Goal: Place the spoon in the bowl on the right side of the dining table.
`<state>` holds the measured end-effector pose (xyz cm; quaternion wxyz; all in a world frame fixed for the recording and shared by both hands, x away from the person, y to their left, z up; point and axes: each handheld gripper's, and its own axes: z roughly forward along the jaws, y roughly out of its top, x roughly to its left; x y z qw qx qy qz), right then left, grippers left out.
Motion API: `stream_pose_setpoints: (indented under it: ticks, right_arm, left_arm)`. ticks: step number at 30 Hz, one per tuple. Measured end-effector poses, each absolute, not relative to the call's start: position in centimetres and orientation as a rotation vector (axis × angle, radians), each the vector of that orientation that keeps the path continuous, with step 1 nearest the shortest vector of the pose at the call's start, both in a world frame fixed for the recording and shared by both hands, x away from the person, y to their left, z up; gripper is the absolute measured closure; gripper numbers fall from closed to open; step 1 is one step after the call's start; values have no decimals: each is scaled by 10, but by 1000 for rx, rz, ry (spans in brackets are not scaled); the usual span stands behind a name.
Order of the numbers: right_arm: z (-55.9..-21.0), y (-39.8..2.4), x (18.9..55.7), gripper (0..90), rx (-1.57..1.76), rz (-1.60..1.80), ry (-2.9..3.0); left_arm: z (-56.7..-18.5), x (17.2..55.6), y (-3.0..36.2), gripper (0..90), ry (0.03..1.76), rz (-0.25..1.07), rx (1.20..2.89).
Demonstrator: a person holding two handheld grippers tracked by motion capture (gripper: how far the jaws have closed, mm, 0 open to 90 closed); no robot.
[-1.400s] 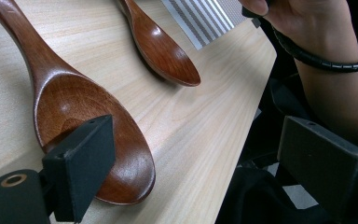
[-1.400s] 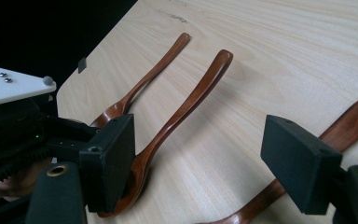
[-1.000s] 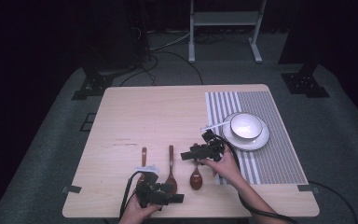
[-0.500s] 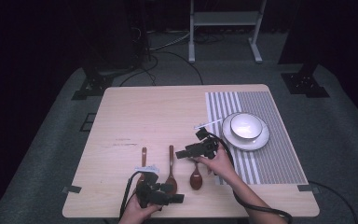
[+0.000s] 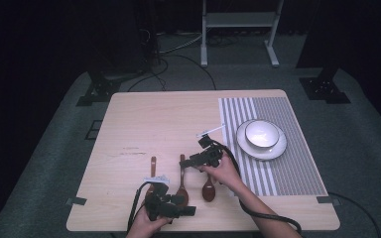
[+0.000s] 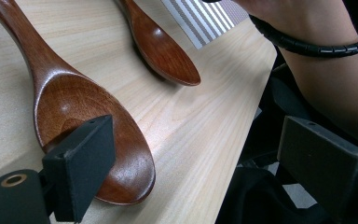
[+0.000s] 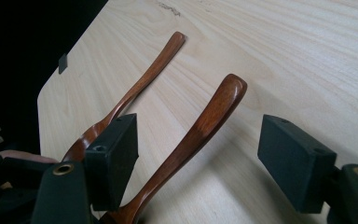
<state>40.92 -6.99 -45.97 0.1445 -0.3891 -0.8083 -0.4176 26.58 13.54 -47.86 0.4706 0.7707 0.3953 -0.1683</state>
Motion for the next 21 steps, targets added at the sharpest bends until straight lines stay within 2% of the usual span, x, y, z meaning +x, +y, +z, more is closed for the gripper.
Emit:
stream_pose_setpoints:
  ticks: [8,15,16,21]
  right_arm:
    - [-466,-62,414,337,-1137,-1171,-2343]
    - [-471,-57,418,421,-1154,-1155,-2327]
    - [-472,-57,418,476,-1159,-1161,-2322]
    - [-473,-56,419,569,-1173,-1152,-2308]
  left_arm:
    - [-479,266,135,101,966,-410,1887]
    - [-479,266,136,100,965,-414,1888]
    - [-479,266,136,100,965,-414,1888]
    - [-479,266,135,100,965,-413,1890]
